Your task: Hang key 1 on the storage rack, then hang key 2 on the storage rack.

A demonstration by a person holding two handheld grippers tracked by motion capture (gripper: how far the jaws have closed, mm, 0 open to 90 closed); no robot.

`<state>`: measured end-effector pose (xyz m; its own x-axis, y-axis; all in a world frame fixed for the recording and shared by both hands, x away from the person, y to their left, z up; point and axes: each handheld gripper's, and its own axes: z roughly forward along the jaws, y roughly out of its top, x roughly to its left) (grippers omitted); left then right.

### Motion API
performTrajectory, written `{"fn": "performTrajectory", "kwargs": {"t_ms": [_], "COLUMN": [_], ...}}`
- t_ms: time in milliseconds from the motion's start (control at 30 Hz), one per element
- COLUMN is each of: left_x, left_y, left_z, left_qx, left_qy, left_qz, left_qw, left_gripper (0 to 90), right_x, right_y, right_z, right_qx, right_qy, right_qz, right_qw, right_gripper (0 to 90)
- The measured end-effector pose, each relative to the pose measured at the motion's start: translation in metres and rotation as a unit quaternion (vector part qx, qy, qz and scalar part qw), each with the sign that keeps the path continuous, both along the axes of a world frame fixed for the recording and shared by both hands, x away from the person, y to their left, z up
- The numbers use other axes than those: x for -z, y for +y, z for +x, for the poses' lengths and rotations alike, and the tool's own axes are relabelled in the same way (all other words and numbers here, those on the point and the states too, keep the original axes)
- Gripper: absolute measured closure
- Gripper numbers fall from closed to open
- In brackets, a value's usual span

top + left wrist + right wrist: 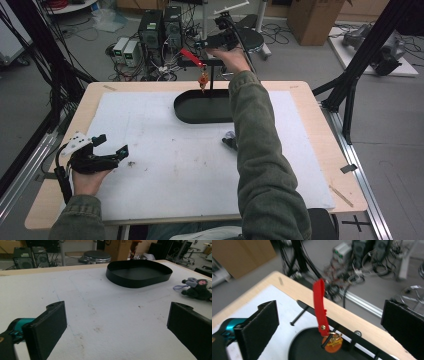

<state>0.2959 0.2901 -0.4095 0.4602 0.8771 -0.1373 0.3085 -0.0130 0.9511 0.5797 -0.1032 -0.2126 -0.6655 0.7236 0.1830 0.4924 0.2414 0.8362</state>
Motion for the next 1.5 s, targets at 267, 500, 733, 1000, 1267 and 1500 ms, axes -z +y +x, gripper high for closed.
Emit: {"fn": "performTrajectory", "kwargs": {"t_ms": [267,500,733,1000,1267,1500], "left_x": [0.000,-0.001,-0.001,-0.001,0.000,0.000], "left_y": [0.000,0.000,0.000,0.000,-0.001,-0.003], "left_z": [-0.001,-0.001,-0.002,-0.003,-0.002,-0.002], "left_qx": [-0.001,-0.003,-0.005,-0.003,-0.003,0.003], "left_qy": [0.001,0.001,0.002,0.004,0.005,0.006], "left_qz": [0.003,0.004,0.004,0.006,0.013,0.018], "left_qw": [1.0000,1.0000,1.0000,1.0000,0.9999,0.9998], "left_gripper": [3.2,3.2,3.2,3.2,3.2,3.2], "right_x": [0.018,0.015,0.010,0.025,0.045,0.060], "right_y": [-0.025,-0.035,-0.036,-0.052,-0.083,-0.111], "right_z": [-0.017,-0.042,-0.069,-0.100,-0.133,-0.148], "right_qx": [-0.001,-0.037,-0.058,-0.070,-0.062,-0.045], "right_qy": [-0.004,-0.013,-0.026,-0.026,-0.030,-0.028], "right_qz": [0.006,-0.001,-0.033,-0.059,-0.054,-0.039], "right_qw": [1.0000,0.9992,0.9974,0.9955,0.9962,0.9978], "right_gripper": [0.6,0.6,0.6,0.6,0.6,0.7]}}
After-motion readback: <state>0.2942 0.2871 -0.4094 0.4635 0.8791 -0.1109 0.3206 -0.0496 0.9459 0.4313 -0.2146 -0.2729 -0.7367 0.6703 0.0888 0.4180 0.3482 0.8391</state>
